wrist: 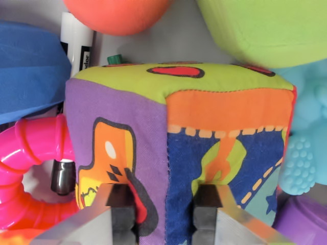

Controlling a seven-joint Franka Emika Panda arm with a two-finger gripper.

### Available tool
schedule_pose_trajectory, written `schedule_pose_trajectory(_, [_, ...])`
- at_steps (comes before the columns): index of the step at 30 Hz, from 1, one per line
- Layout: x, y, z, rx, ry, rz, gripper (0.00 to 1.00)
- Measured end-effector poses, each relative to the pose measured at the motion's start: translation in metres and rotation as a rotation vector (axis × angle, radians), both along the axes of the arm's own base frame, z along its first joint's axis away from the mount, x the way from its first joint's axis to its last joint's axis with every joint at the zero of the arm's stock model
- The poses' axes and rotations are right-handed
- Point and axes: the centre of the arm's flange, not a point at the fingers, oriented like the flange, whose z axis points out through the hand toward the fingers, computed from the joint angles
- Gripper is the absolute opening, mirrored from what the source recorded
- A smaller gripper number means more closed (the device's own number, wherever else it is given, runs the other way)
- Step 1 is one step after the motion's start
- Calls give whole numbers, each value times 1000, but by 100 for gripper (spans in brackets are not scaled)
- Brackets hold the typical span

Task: Pick an object from the bin

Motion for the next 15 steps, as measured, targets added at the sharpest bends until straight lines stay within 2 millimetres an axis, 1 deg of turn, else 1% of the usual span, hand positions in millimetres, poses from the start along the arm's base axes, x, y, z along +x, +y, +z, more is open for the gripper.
schedule_pose_trajectory(15, [1, 0, 3, 0, -3, 0, 0])
